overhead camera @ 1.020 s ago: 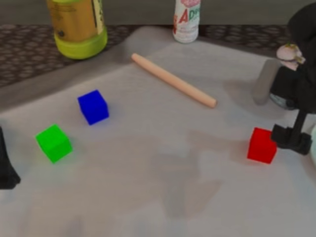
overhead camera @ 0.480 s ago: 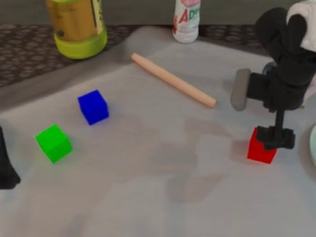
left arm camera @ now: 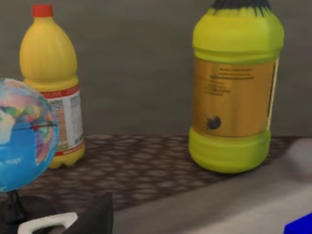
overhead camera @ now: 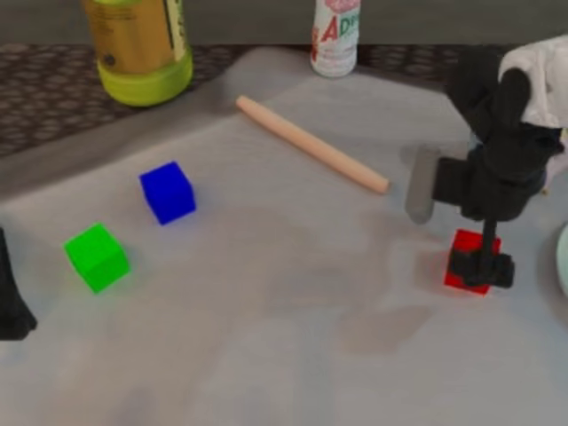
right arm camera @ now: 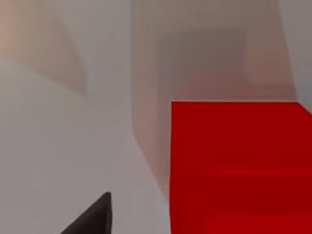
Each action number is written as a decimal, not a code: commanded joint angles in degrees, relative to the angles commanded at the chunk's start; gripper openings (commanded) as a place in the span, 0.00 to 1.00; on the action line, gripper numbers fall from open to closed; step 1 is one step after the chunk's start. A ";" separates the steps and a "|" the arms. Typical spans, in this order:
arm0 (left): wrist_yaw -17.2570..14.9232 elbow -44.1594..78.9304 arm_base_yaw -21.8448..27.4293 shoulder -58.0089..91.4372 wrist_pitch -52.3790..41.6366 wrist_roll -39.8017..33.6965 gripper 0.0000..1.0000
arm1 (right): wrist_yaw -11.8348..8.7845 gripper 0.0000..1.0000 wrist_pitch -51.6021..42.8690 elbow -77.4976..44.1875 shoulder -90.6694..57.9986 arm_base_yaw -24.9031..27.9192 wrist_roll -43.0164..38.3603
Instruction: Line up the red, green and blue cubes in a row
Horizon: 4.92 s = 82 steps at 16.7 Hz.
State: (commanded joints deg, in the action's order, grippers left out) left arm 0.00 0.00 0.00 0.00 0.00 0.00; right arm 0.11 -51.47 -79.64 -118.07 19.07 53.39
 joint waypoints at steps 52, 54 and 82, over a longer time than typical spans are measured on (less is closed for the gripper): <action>0.00 0.00 0.00 0.00 0.00 0.00 1.00 | -0.48 0.00 -15.08 -20.49 -7.38 12.31 -6.00; 0.00 0.00 0.00 0.00 0.00 0.00 1.00 | -0.53 0.00 -18.85 -29.71 -11.94 17.57 -8.61; 0.00 0.00 0.00 0.00 0.00 0.00 1.00 | -0.60 0.08 -14.46 -39.71 -25.30 34.63 -17.80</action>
State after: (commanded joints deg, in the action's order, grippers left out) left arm 0.00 0.00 0.00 0.00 0.00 0.00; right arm -0.49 -65.93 -119.36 -143.36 53.70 35.59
